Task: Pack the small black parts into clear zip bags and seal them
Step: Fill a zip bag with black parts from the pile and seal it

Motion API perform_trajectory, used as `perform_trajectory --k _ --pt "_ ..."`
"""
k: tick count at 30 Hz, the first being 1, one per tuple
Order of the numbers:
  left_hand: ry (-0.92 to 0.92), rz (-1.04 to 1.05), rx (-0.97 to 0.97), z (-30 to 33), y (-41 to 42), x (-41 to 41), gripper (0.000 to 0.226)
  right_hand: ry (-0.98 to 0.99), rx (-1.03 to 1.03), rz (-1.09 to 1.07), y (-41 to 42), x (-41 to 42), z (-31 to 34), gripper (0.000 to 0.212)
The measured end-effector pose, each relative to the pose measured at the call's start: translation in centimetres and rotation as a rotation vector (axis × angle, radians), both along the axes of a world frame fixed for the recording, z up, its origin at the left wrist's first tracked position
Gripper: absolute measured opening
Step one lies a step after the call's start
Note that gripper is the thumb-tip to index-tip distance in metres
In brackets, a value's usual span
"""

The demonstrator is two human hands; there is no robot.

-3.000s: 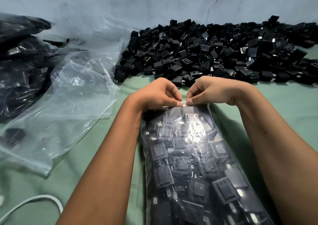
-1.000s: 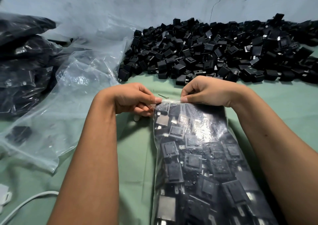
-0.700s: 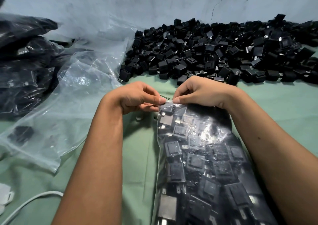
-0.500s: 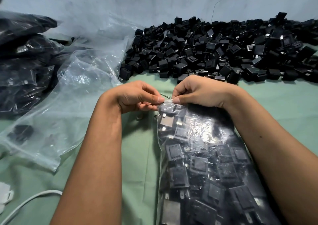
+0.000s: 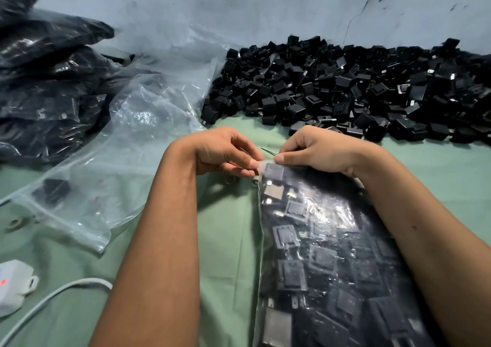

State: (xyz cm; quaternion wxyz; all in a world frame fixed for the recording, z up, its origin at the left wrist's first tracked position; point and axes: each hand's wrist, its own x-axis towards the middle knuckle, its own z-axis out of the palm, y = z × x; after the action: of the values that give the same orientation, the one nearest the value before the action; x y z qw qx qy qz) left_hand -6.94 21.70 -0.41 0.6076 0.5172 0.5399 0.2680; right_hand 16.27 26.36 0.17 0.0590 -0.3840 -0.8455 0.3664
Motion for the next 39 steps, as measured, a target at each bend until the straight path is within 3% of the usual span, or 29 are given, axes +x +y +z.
perform_trajectory --k 5,10,18,21,32,39 --pt "-0.031 0.067 0.0 0.0 -0.2 0.1 0.024 -0.044 0.004 0.05 0.5 -1.9 0.4 0.046" --pt "-0.078 0.119 -0.007 -0.1 -0.5 0.2 0.03 0.008 -0.062 0.054 0.8 -3.3 1.0 0.03" --pt "-0.074 0.106 -0.024 -0.2 -0.3 0.1 0.029 -0.312 0.041 -0.018 1.3 -0.6 2.2 0.058" --pt "-0.08 0.105 -0.002 -0.1 -0.4 0.2 0.028 -0.303 0.023 -0.059 1.0 -0.8 2.1 0.071" --pt "-0.072 0.116 0.006 0.4 -1.0 0.5 0.024 -0.081 -0.107 -0.219 -0.4 -4.8 1.7 0.03" --pt "-0.051 0.07 0.013 0.0 -0.6 0.4 0.024 -0.238 -0.054 -0.2 -0.8 -5.7 2.9 0.031"
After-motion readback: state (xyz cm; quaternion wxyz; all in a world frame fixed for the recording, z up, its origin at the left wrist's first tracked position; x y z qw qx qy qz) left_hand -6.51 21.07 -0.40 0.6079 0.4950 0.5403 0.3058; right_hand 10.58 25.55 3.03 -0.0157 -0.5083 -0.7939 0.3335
